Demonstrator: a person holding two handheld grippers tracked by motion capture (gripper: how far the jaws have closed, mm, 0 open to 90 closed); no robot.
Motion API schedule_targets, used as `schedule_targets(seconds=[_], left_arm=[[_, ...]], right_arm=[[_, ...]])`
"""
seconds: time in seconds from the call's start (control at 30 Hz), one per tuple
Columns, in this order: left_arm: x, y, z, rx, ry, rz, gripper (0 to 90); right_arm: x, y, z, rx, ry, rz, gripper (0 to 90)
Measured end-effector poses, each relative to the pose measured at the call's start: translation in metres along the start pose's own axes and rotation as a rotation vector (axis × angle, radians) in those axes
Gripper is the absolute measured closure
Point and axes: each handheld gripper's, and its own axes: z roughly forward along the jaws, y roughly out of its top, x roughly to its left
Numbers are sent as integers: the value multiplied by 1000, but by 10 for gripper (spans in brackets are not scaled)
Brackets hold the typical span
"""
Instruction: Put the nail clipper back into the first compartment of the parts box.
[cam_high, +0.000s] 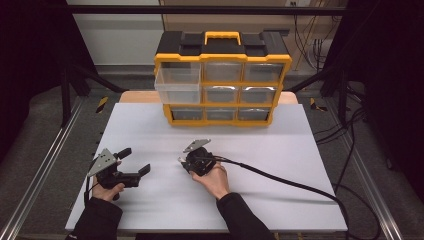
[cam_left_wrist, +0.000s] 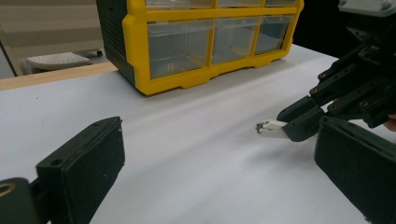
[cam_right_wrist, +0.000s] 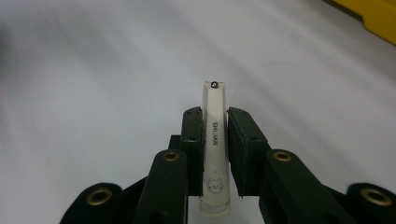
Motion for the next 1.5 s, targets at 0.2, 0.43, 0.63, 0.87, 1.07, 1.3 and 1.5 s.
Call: schedule_targets(seconds=[0.2, 0.43, 0.63, 0.87, 1.07, 1.3, 1.5], left_arm=[[0, 0, 0, 2, 2, 0, 18], [0, 0, 0, 4, 3, -3, 18], [0, 0, 0, 6, 3, -2, 17], [0, 0, 1, 5, 6, 0, 17], [0, 0, 1, 7, 6, 0, 17], [0, 0, 1, 7, 6, 2, 17], [0, 0, 1, 6, 4, 3, 17]], right_arm=[[0, 5, -14, -10, 0, -11, 771], [-4, 11, -35, -48, 11, -8, 771], [-12, 12, -53, -71, 4, -2, 771], [-18, 14, -72, -97, 2, -7, 771], [-20, 20, -92, -136, 9, -10, 771], [-23, 27, -114, -181, 6, -10, 771], [-28, 31, -128, -200, 1, -8, 771]])
